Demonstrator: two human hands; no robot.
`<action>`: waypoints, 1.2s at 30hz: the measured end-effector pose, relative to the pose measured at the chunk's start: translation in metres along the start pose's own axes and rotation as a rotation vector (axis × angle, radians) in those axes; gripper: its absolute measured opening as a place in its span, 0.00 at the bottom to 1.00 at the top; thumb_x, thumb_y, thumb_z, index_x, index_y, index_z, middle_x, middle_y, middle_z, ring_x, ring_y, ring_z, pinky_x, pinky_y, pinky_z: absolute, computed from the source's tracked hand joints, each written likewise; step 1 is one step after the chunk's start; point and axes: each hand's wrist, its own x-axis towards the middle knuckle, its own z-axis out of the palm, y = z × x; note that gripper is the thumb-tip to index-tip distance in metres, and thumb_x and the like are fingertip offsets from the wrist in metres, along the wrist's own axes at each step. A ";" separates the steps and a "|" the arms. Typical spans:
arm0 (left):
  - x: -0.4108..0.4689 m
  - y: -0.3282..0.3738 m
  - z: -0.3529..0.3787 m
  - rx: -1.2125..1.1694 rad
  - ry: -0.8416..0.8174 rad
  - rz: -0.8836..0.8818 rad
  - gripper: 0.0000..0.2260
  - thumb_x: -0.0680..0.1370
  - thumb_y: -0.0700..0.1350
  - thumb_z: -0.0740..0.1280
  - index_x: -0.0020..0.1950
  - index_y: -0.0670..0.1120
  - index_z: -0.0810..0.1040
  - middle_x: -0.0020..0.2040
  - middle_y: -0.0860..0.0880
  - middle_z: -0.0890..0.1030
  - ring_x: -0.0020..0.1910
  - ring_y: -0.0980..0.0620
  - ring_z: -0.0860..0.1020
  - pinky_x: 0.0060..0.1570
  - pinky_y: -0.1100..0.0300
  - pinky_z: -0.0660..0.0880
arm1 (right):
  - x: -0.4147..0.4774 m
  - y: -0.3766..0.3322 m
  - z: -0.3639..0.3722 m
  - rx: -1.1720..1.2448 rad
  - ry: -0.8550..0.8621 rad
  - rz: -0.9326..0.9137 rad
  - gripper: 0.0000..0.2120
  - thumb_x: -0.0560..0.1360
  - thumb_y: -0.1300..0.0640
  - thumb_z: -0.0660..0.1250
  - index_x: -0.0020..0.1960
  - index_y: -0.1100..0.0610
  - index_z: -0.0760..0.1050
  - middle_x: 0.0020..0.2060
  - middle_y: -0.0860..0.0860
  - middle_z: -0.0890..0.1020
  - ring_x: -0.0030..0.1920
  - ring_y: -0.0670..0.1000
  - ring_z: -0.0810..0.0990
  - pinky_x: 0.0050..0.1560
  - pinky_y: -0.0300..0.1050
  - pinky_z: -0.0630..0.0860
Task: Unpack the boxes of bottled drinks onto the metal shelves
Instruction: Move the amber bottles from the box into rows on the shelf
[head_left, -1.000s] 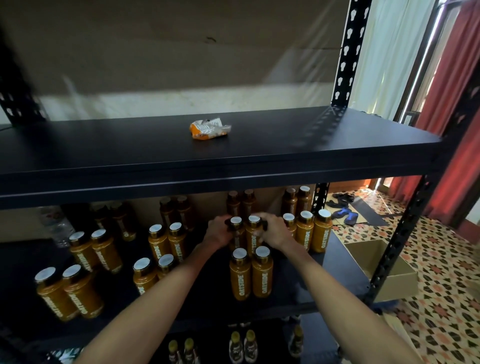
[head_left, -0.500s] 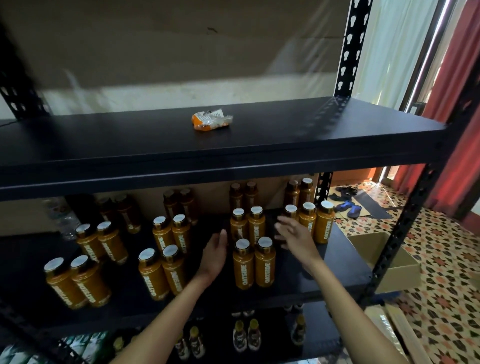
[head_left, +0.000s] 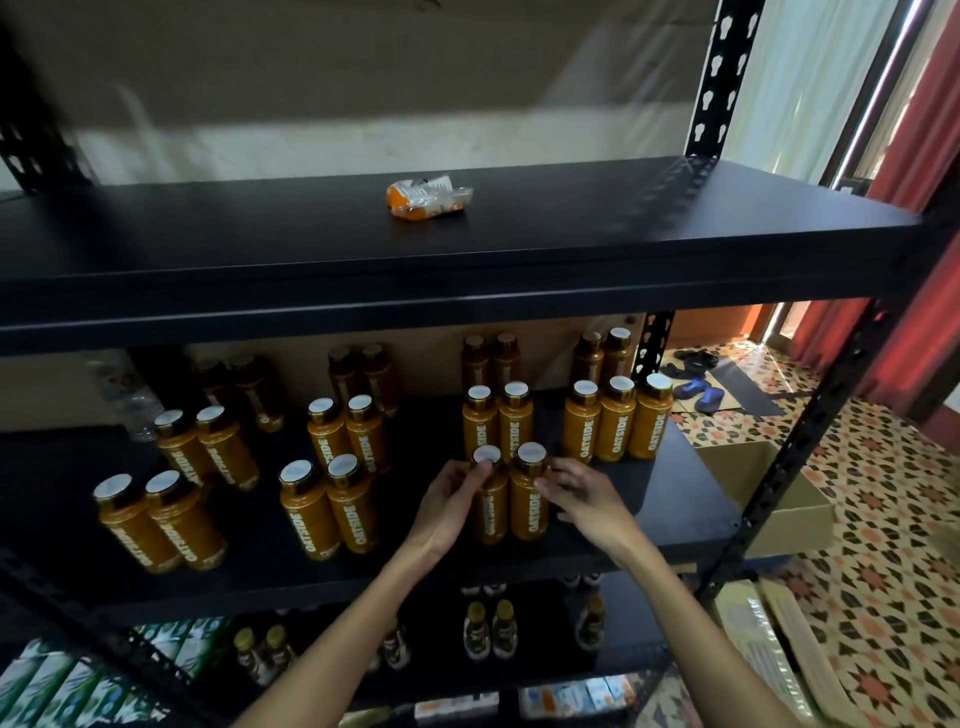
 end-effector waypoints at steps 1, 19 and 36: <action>-0.001 0.000 0.000 -0.003 0.001 0.001 0.27 0.70 0.68 0.62 0.61 0.51 0.75 0.58 0.55 0.80 0.55 0.60 0.77 0.52 0.58 0.72 | 0.000 0.000 -0.001 -0.007 0.001 0.004 0.10 0.78 0.51 0.71 0.58 0.41 0.75 0.54 0.40 0.82 0.53 0.36 0.81 0.46 0.35 0.76; 0.082 0.088 0.061 0.837 0.126 0.479 0.21 0.83 0.58 0.57 0.71 0.48 0.71 0.66 0.47 0.75 0.66 0.49 0.72 0.65 0.49 0.71 | 0.009 -0.005 -0.081 0.037 0.139 -0.104 0.15 0.80 0.59 0.69 0.66 0.52 0.75 0.54 0.53 0.84 0.54 0.53 0.85 0.47 0.42 0.82; 0.131 0.097 0.147 0.971 0.057 0.363 0.08 0.78 0.40 0.68 0.58 0.44 0.78 0.57 0.45 0.80 0.57 0.48 0.78 0.48 0.57 0.74 | 0.080 -0.052 -0.138 -0.648 0.200 -0.333 0.06 0.75 0.56 0.68 0.51 0.55 0.78 0.49 0.52 0.82 0.49 0.55 0.81 0.47 0.51 0.78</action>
